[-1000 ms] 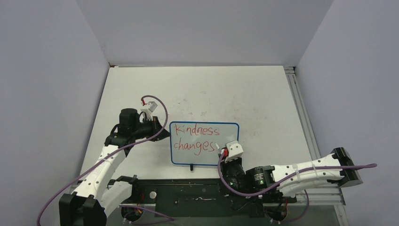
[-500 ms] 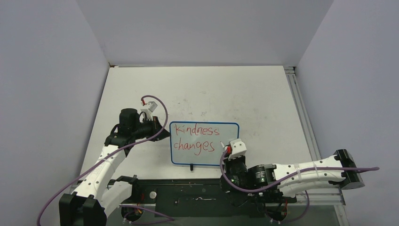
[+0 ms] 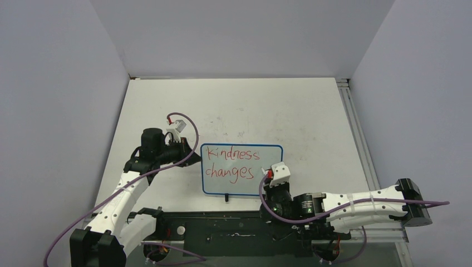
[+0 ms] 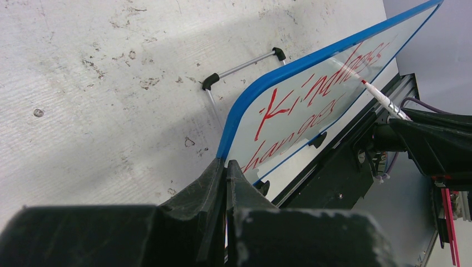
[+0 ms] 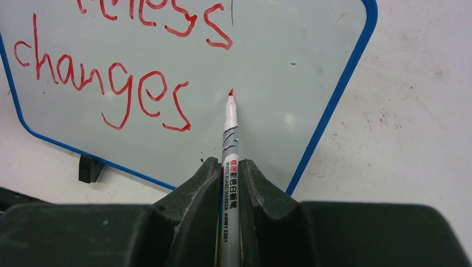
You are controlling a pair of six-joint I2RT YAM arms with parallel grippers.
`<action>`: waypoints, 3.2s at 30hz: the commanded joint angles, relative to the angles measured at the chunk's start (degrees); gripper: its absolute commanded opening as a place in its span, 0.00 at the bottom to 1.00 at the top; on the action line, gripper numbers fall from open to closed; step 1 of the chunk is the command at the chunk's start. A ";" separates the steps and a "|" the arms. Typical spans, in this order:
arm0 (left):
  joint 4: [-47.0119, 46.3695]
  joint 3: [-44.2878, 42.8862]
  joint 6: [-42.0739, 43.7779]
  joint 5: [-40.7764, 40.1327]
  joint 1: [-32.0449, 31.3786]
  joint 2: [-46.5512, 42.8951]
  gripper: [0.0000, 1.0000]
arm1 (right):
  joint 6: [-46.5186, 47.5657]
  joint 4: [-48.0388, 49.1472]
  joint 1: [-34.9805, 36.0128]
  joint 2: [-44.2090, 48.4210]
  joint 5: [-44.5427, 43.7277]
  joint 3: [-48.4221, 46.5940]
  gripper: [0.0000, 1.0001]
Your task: Write a sentence on the whiteboard
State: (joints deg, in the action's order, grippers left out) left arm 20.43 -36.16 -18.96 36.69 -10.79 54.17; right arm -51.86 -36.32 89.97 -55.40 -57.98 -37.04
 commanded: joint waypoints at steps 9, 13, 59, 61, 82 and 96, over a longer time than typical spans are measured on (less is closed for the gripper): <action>-1.53 -2.25 0.18 0.83 -0.15 -0.58 0.00 | -5.15 -1.82 0.47 -0.21 3.24 1.40 0.05; -1.53 -2.25 0.19 0.84 -0.15 -0.56 0.00 | -7.72 -3.06 1.53 -0.70 3.89 1.59 0.05; -1.62 -2.19 0.16 0.93 -0.17 -0.38 0.00 | -13.07 -9.45 4.62 -1.46 -1.76 -1.31 0.05; -1.66 -2.16 0.15 0.95 -0.19 -0.38 0.00 | -13.23 -9.27 4.38 -1.45 -1.58 -1.04 0.05; -1.70 -2.10 0.06 1.34 -0.27 -0.77 0.00 | -15.28 -9.74 3.43 -3.27 2.44 -0.49 0.05; -1.79 -2.16 0.06 1.40 -0.28 -0.65 0.00 | -17.22 -12.50 7.22 -3.30 -0.98 -3.85 0.05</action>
State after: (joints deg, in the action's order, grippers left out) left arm 20.43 -36.16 -19.00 36.91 -10.79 54.17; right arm -68.10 -47.46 96.01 -58.30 -55.20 -37.87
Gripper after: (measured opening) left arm 0.007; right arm 0.157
